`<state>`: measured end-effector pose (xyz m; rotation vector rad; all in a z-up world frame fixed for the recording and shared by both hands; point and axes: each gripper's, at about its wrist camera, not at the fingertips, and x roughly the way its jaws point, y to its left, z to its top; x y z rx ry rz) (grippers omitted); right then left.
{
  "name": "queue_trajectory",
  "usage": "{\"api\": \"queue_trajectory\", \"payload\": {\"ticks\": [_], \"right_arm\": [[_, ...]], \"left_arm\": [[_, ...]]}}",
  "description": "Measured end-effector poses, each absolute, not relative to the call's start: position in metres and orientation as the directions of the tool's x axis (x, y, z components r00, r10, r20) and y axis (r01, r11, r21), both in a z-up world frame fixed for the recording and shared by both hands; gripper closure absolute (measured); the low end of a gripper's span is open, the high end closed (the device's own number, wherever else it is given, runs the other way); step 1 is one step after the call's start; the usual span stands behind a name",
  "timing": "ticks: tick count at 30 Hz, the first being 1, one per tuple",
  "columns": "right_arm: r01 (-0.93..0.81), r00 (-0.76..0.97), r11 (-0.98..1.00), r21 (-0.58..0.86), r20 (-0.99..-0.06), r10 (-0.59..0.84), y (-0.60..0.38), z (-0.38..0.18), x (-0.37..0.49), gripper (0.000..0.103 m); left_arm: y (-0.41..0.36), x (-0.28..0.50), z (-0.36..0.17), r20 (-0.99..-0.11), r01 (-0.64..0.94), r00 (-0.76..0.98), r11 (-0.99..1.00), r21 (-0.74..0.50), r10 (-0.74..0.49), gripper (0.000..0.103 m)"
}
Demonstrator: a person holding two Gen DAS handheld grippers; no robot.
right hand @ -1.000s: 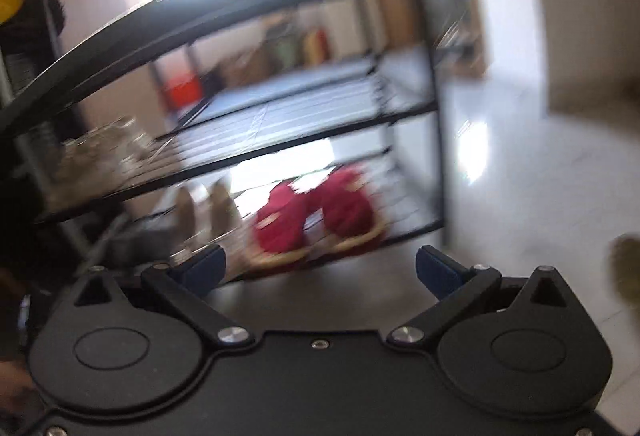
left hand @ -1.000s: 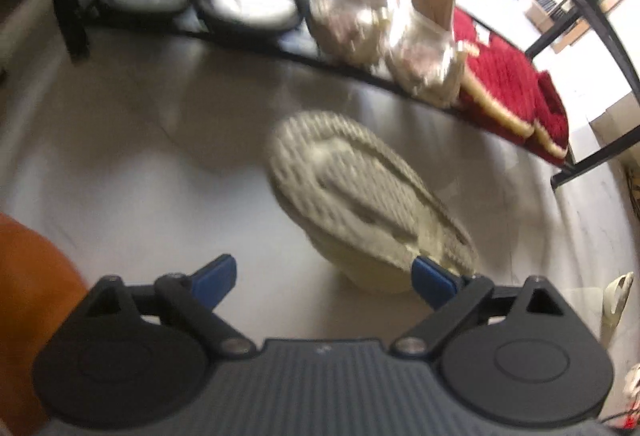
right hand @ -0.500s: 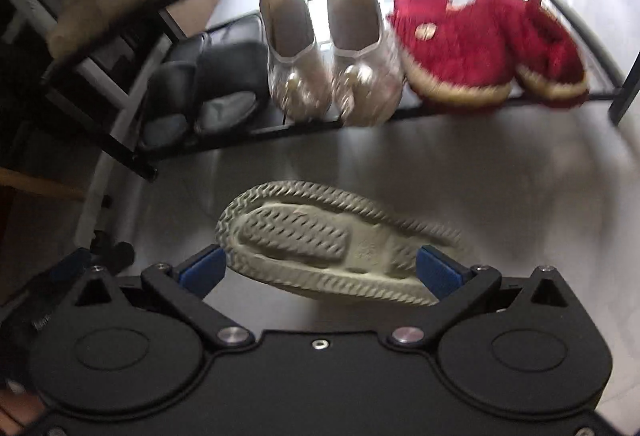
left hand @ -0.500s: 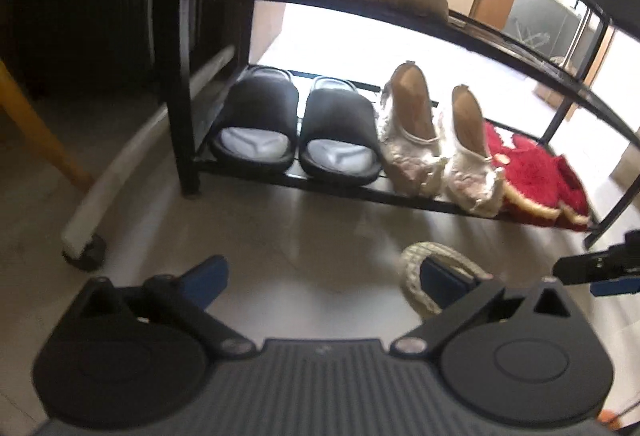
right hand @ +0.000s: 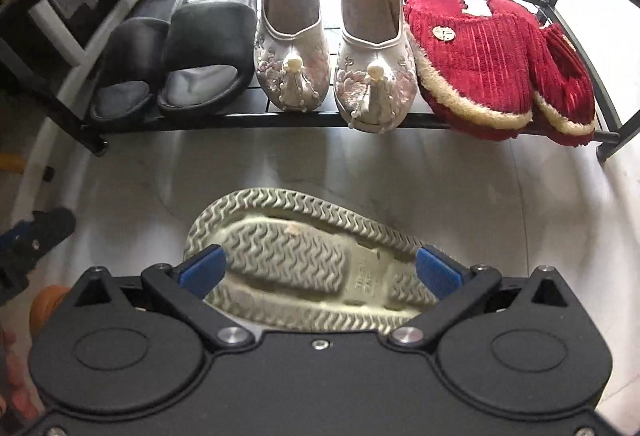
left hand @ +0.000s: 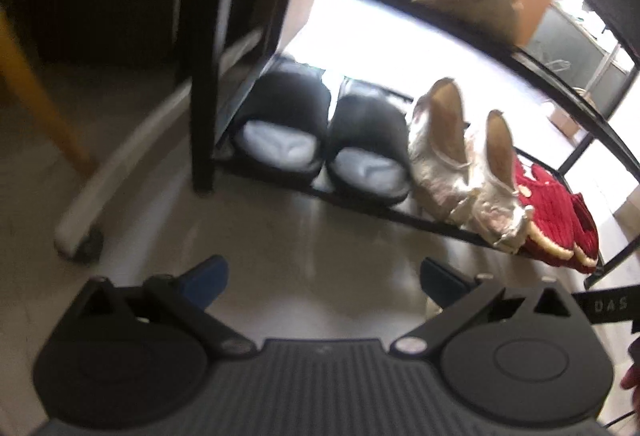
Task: Organize scattered shoes
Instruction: 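Close the right gripper on the strap of the sole-up cream slide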
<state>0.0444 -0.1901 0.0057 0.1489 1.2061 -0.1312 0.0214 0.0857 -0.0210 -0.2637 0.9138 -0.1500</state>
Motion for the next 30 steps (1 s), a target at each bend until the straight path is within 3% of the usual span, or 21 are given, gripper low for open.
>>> {"api": "queue_trajectory", "payload": {"ticks": [13,24,30], "right_arm": [[0.114,0.276,0.992,-0.047,-0.958,-0.077,-0.130,-0.020,0.092,0.001],[0.030,0.176,0.969,-0.245,-0.953,-0.246,-0.102,-0.062,0.103,0.001],[0.014,0.180,0.964,-0.267,-0.947,-0.265,-0.097,-0.065,0.103,0.002]], "left_arm": [[0.105,0.029,-0.028,-0.758,-0.056,0.603,0.935,-0.350,-0.247,0.001],[0.101,0.029,-0.033,-0.767,-0.055,0.591,0.936,-0.346,-0.249,0.001],[0.104,0.027,-0.030,-0.748,-0.068,0.606,0.918,-0.390,-0.272,0.001]]}}
